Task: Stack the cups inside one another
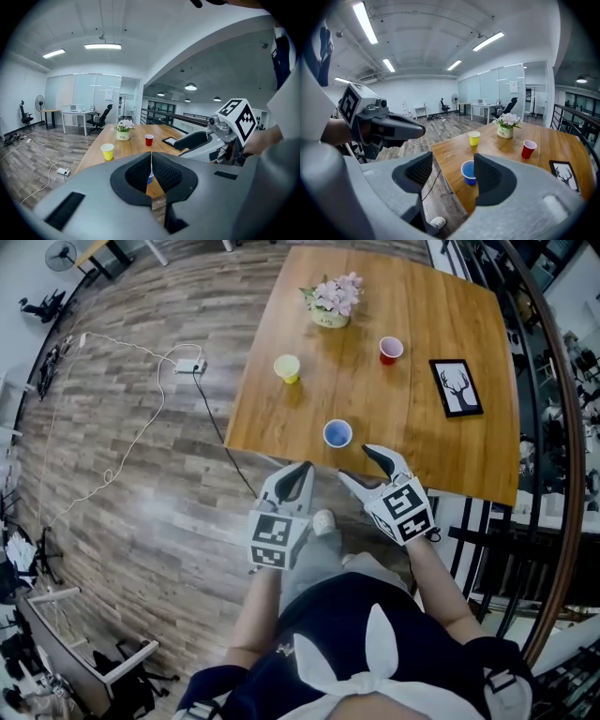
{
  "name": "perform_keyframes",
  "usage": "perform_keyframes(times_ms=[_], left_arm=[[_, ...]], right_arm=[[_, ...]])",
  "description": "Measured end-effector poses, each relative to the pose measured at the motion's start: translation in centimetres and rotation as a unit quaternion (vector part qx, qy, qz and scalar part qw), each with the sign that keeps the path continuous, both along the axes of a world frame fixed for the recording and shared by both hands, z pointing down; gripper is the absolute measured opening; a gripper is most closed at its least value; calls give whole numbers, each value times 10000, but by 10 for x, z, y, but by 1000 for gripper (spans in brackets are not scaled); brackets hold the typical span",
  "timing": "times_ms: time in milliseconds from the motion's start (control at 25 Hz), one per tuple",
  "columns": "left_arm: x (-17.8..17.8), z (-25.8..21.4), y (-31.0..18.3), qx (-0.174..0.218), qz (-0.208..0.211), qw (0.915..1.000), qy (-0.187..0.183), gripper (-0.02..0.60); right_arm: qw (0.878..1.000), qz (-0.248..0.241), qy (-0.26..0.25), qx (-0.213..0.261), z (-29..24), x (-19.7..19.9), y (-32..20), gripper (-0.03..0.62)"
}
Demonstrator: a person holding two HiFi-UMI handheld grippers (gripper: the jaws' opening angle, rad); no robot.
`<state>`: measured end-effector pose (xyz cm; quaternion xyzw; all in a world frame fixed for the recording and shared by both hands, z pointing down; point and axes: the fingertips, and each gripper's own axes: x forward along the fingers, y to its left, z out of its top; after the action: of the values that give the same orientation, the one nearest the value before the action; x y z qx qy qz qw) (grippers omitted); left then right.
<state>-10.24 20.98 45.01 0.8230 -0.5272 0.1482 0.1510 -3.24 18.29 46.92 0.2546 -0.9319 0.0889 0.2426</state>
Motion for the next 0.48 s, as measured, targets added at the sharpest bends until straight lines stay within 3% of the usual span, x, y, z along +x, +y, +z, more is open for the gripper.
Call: perform_keyframes(times_ms=[480], left_arm=[[-33, 20, -31, -171, 181, 9997, 72, 23]], right_arm=[[9977, 174, 623, -178, 44, -20, -33, 298]])
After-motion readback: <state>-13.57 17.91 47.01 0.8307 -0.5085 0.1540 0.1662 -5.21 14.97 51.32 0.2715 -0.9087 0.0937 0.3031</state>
